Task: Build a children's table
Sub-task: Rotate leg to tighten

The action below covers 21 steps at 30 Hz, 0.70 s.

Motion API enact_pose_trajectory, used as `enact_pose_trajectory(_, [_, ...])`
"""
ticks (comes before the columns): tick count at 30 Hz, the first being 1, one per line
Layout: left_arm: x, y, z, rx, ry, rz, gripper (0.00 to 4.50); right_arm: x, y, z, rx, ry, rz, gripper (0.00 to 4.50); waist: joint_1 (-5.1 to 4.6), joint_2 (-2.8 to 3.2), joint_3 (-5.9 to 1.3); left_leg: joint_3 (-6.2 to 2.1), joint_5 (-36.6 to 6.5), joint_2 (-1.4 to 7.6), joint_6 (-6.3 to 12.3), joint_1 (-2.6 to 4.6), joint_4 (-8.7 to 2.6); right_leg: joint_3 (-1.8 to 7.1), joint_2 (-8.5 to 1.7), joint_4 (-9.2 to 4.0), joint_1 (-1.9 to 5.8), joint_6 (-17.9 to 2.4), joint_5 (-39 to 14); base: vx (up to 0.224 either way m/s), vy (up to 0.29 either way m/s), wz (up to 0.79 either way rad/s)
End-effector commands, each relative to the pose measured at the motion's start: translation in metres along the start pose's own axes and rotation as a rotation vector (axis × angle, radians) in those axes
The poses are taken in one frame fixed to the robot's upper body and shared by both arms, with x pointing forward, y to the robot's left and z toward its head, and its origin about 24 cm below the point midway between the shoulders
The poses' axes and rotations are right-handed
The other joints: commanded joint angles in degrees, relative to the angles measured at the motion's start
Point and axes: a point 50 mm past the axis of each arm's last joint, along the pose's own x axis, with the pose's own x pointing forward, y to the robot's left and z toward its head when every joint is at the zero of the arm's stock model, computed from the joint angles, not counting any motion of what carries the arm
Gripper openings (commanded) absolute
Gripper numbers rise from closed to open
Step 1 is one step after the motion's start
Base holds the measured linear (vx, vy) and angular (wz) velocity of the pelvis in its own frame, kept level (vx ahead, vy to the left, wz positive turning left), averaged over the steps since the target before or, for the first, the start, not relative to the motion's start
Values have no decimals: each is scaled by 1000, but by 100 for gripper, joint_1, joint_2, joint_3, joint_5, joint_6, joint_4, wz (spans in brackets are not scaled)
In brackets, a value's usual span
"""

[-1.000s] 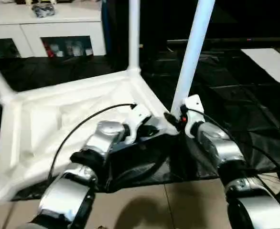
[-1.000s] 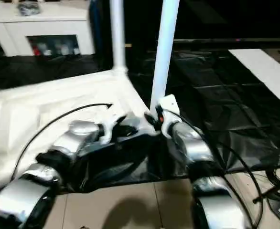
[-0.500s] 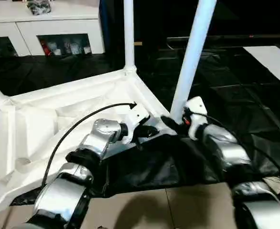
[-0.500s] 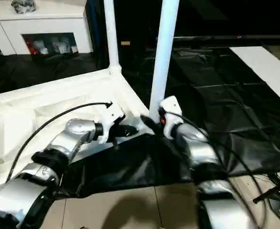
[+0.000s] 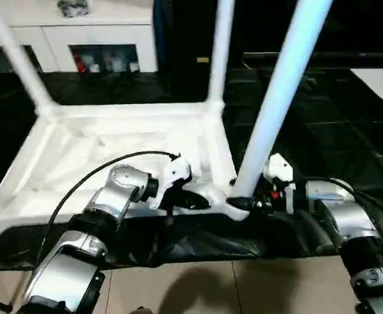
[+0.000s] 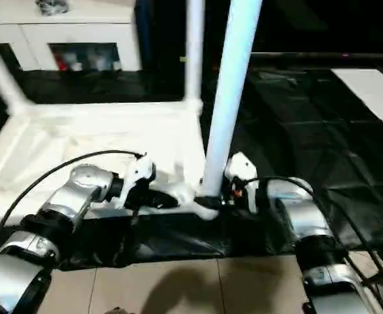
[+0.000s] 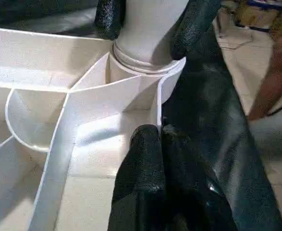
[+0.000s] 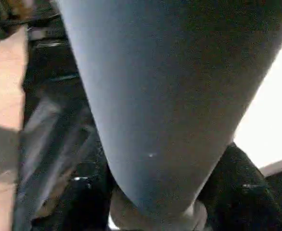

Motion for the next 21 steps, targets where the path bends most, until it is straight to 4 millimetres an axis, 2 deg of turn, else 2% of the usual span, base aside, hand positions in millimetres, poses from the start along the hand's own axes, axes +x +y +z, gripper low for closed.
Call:
enact_pose_trajectory(1, [-2, 4, 14, 52, -35, 35, 0, 22, 25, -13, 54, 41, 224, 207, -6, -55, -323, -10, -1227, 183, 492, 7, -335, 289, -339, -399, 274, -1356, -1121, 0, 0, 0])
enact_pose_trajectory(5, [-4, 4, 13, 52, -30, 35, 0, 23, 27, -13, 66, 38, 242, 201, 5, -53, -321, -12, -1205, 179, 468, 8, -337, 286, -338, -405, 274, -1318, -1175, 0, 0, 0])
enact_pose_trajectory(9, [-1, 11, 15, 31, -44, 128, 0, 30, 27, -14, 84, 30, 187, 196, 6, -77, -319, -10, -1203, 174, 441, 3, -335, 285, -343, -415, 274, -1284, -1257, 0, 0, 0])
enact_pose_trajectory(12, [6, 21, 21, -2, -56, 266, 0, 45, 9, -19, 132, 39, -96, 196, -34, -53, -273, -21, -1456, 157, 292, 11, -370, 273, -349, -472, 237, -1140, -1833, 0, 0, 0])
enact_pose_trajectory(13, [10, 24, 24, -16, -63, 317, 0, 52, 1, -21, 168, 46, -236, 194, -87, -50, -247, -38, -1745, 134, 134, 55, -384, 258, -355, -537, 200, -972, -2478, -51, -5, -3])
enact_pose_trajectory(14, [13, 26, 26, -24, -67, 342, 0, 55, -2, -22, 185, 50, -308, 194, -125, -50, -264, -71, -1808, 128, 9, 80, -386, 256, -381, -558, 200, -844, -2794, -51, -5, -3])
enact_pose_trajectory(16, [16, 28, 29, -32, -73, 371, 0, 59, -6, -23, 213, 53, -375, 194, -170, -47, -257, -90, -1837, 120, 5, 44, -408, 243, -361, -592, 216, -697, -2887, 0, 0, 0])
enact_pose_trajectory(18, [24, 31, 34, -47, -86, 424, 0, 65, -13, -25, 283, 60, -508, 193, -232, -36, -257, -92, -1962, 122, -9, 69, -404, 250, -350, -610, 176, -734, -2827, 0, 0, 0])
enact_pose_trajectory(21, [30, 33, 38, -47, -88, 461, 0, 71, -17, -25, 346, 56, -600, 193, -290, -36, -276, -87, -1917, 116, 31, 39, -405, 262, -333, -573, 195, -854, -2449, 0, 0, 0])
